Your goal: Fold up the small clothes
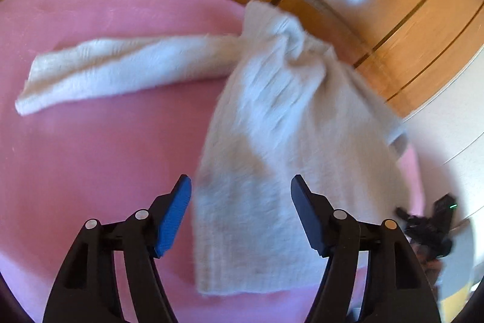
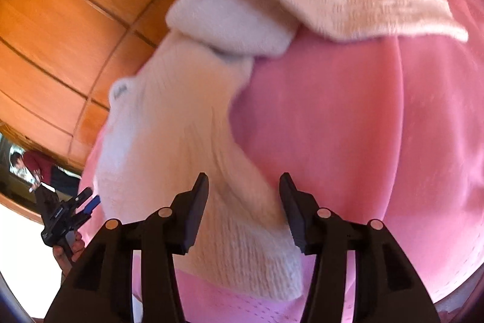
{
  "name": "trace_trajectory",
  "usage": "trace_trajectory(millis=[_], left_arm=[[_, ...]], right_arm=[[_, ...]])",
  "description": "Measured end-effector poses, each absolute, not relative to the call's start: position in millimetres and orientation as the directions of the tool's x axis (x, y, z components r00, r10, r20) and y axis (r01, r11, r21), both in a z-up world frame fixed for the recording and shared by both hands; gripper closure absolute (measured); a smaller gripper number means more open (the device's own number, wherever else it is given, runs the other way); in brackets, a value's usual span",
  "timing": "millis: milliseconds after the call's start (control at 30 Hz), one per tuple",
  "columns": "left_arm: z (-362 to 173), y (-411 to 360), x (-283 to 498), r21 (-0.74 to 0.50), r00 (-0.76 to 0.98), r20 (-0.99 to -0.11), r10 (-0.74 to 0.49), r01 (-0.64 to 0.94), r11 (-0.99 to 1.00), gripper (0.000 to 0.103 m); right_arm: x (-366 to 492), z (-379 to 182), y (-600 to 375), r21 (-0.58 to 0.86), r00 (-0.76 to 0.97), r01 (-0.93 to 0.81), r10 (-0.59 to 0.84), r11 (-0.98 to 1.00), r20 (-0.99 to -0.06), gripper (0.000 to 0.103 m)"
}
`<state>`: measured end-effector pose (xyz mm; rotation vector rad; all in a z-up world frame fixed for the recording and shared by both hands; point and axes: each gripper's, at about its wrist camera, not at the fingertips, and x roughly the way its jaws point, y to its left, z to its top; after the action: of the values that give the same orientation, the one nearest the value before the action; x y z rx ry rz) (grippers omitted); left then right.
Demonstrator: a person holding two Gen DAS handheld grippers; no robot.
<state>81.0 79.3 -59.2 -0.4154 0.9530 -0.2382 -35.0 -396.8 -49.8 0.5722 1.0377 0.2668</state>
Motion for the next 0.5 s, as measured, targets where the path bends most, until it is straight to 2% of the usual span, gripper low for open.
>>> trace_trajectory(millis=[33, 67, 100, 133, 200, 400, 500], left_arm=[[-66, 79, 82, -0.435, 0.555, -0.746, -0.368, 0.011, 0.900, 0.044], [-74, 78, 84, -0.442, 0.540, -0.753, -0.376, 0.009, 0.897, 0.072], [-77, 77, 84, -0.449, 0.535, -0.754, -0.382, 0.005, 0.894, 0.084], [-76, 78, 83, -0.478, 0.534, -0.741, -0.407, 0.007, 0.878, 0.094], [-65, 86, 73, -0.514, 0.561, -0.706, -0.432, 0.015, 0.858, 0.096], [-17, 93, 30, -0.535, 0.605, -0.637, -0.478, 0.100, 0.839, 0.098], [-15, 81, 6, -0.513, 0.575, -0.663, -0.480, 0.118, 0.850, 0.098]], right_arm=[[-35, -50, -394, 0.549, 0.498, 0.047, 0.456, 0.835, -0.737, 0.055], [-35, -50, -390, 0.533, 0.501, 0.039, 0.445, 0.845, -0.743, 0.056], [-33, -51, -387, 0.531, 0.493, 0.032, 0.449, 0.847, -0.745, 0.070], [-34, -51, -384, 0.542, 0.480, 0.021, 0.467, 0.840, -0.742, 0.095], [-40, -37, -378, 0.512, 0.493, -0.012, 0.450, 0.859, -0.744, 0.096], [-71, 30, -378, 0.554, 0.560, -0.166, 0.540, 0.816, -0.628, 0.097], [-80, 24, -379, 0.479, 0.539, -0.141, 0.473, 0.866, -0.697, 0.097]])
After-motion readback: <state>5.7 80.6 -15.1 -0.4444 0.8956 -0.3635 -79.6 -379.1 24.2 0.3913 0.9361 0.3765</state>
